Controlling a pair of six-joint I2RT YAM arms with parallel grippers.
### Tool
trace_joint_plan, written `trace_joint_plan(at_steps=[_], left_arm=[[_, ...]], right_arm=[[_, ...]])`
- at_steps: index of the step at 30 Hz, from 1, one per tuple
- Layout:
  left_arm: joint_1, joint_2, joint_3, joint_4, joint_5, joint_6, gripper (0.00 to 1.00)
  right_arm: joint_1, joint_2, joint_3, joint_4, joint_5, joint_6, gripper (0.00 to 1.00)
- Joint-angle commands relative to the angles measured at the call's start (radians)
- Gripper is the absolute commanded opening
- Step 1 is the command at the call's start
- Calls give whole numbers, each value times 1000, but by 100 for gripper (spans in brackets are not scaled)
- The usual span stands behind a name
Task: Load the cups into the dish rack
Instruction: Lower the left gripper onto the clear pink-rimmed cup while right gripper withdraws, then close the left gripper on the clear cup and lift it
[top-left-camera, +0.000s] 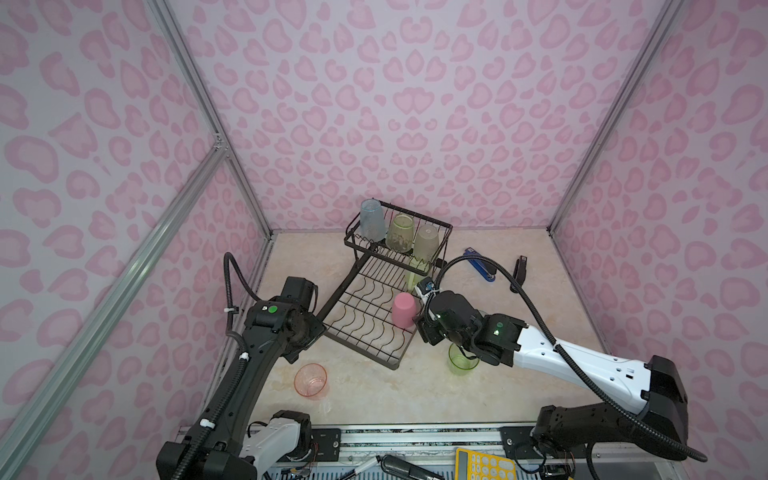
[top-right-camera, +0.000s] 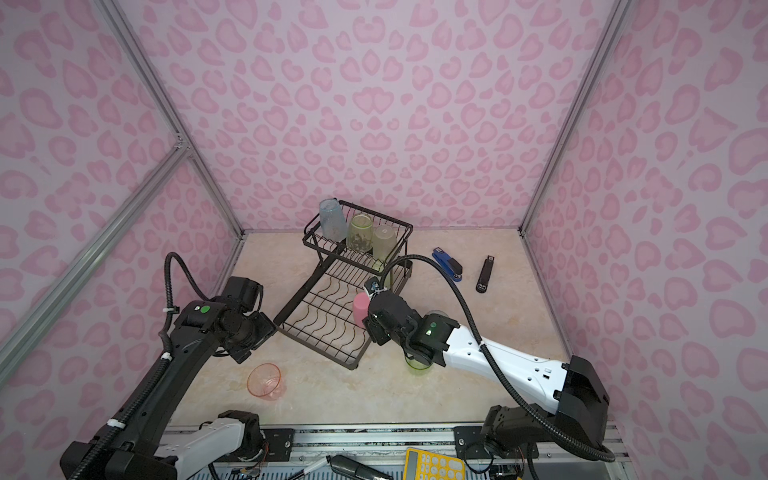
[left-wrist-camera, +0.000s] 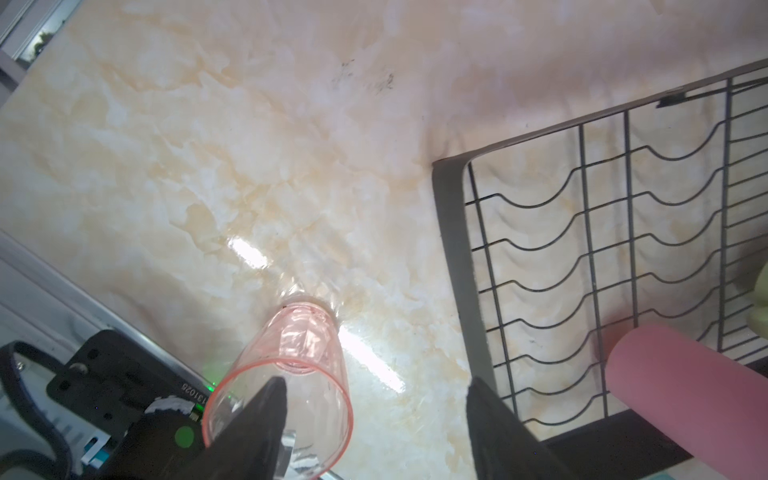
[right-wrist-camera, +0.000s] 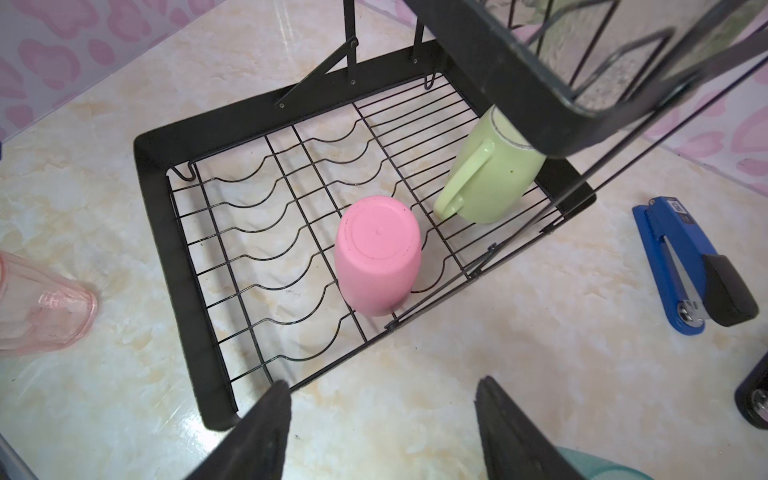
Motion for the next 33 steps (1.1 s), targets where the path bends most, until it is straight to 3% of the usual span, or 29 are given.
trace_joint_plan(at_steps=[1,16,26,33], left_arm=[[-20,-17,-33,-54,46,-88,67],[-98,92,-199,88,97,-131,49],[-99,135,-198,113,85,-89,13],[-99,96,-128,52,66,-46,6]], right_arm=[[-10,2,-13,55,-12,-11,70],[-57,-37,-45,85,-47,-11,69],[-84,-79,-55,68,-24,3,68],[-112,-95,-41,46,-17,35,68]])
